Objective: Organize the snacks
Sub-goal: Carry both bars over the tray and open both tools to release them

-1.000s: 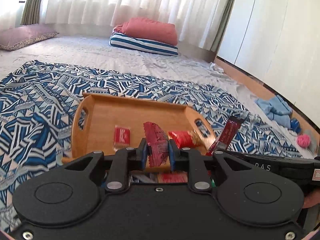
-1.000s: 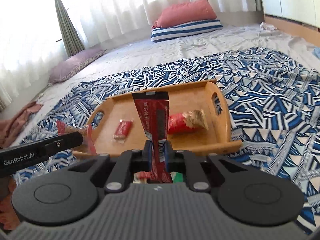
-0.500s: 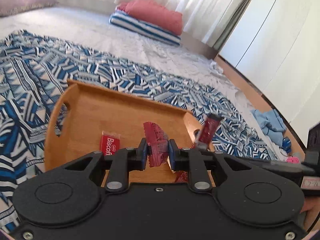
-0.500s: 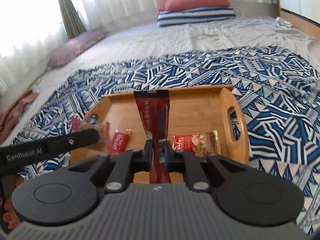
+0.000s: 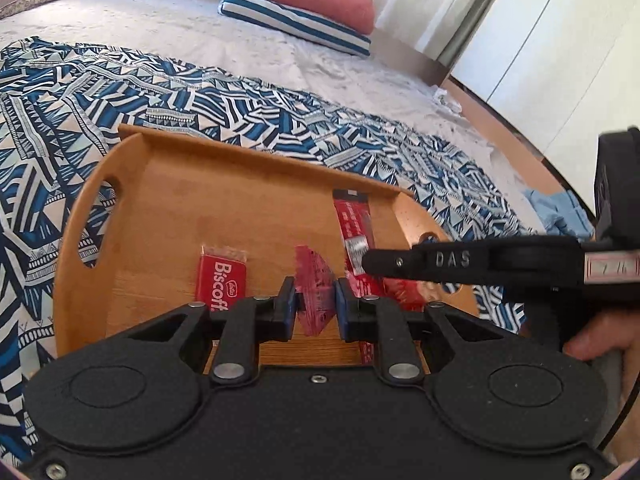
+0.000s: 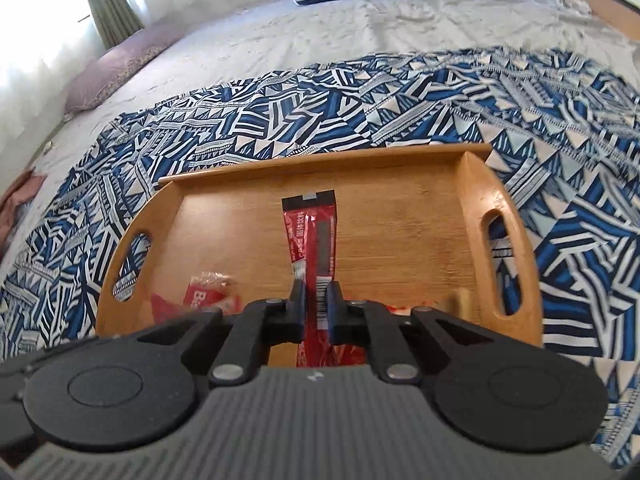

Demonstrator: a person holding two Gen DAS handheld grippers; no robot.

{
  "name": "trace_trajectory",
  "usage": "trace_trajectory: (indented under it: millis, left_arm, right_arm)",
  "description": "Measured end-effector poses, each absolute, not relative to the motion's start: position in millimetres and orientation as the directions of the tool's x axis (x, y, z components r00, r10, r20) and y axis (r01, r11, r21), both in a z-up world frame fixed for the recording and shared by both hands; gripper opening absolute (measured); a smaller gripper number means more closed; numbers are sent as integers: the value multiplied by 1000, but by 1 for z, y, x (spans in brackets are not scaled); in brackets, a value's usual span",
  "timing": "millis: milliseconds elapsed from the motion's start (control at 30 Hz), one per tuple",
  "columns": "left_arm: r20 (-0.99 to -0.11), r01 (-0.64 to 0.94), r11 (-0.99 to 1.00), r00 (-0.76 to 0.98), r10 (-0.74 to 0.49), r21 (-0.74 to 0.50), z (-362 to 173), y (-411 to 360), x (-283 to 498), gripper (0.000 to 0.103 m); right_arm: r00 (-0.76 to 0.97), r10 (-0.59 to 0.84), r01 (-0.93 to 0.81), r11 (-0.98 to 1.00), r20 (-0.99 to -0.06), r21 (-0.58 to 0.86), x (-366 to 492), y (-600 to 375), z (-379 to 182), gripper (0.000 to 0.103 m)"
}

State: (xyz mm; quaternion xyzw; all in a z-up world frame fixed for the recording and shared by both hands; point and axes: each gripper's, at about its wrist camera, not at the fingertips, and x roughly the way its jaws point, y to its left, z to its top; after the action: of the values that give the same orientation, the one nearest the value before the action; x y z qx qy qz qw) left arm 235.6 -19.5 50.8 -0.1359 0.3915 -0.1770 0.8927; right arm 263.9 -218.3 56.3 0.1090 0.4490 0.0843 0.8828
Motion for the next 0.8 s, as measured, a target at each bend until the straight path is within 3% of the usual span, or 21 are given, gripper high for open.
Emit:
trace_trajectory:
  millis: [567,733,800]
  left_arm:
    - [-646,220,896,629,-432,-385,36,-21,243,19]
    - [-665,220,915,632,-398,-339,34,-23,242,22]
    - [-672,217,924,636,-379,-316,34,-23,240,27]
  right_arm:
    - [573,255,-12,953,-779,304,277,-225,28,12]
    - [579,243,-23,959,-778,283,274,-221,30,20]
    - [583,249,-36,959,-773,282,271,-220,32,31]
